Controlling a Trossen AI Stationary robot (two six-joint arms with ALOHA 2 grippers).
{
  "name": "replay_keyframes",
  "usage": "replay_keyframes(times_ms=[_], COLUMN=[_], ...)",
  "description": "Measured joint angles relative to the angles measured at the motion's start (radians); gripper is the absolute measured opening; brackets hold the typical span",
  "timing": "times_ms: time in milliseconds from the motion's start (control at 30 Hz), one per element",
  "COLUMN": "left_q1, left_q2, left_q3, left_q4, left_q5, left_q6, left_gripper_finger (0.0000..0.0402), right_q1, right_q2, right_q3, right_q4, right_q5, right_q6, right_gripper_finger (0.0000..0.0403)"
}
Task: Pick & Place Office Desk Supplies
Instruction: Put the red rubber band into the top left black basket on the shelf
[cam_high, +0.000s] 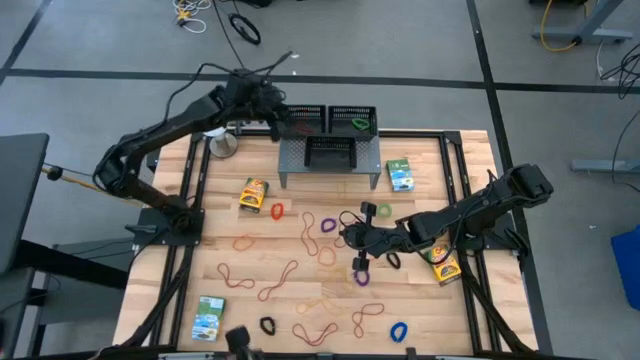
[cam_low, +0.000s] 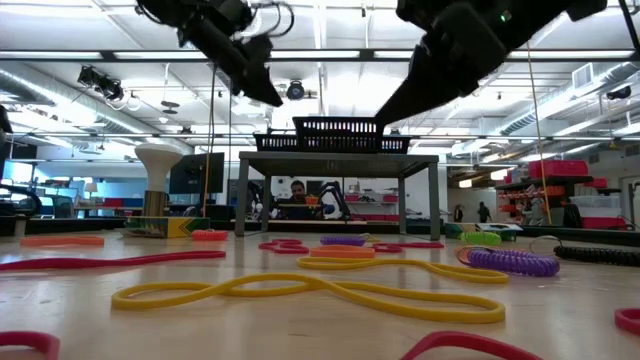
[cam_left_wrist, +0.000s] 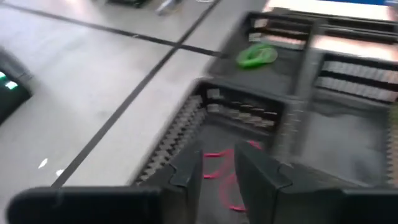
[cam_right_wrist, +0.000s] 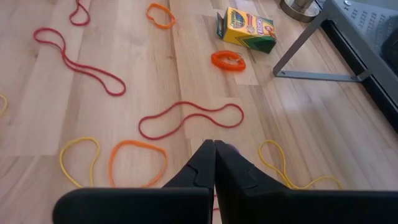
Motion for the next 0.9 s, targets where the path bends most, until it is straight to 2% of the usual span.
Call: replay_keyframes(times_ms=[167,267,400,667,900], left_q1=[-0.158,-0.243,-0.338,-0.522,-0.65], left_q2=[-0.018,-0.021,-0.033,-0.048,-0.047], left_q3=[-0.016,-0.093,-0.245,-0.567,-0.804], left_q4=[-0.018,0.107,0.335,0.838,1.191], left_q5=[0.012,0.053,0.073,0.017,-0.123], left_q6=[0.022,0.004,-0.066,-0.184,-0.298], left_gripper_finger=[0.0031,0.0007,0.0009,0.001,0.001], right_q1=[-0.034,-0.049,-0.048,-0.041,-0.04], right_q2=[0.001,0.001,-0.003,-0.013,-0.013], right_q3=[-0.119,-0.2,-0.273,-0.293,-0.293], right_q4=[0.199,0.368,0.519,0.522,0.523], right_q5=[-0.032,-0.075,-0.095,-0.097,-0.098], right_q6=[0.002,0.003,0.008,0.054,0.063], right_gripper_finger=[0.0003,0.0002,0.0002,0.0005,0.0014])
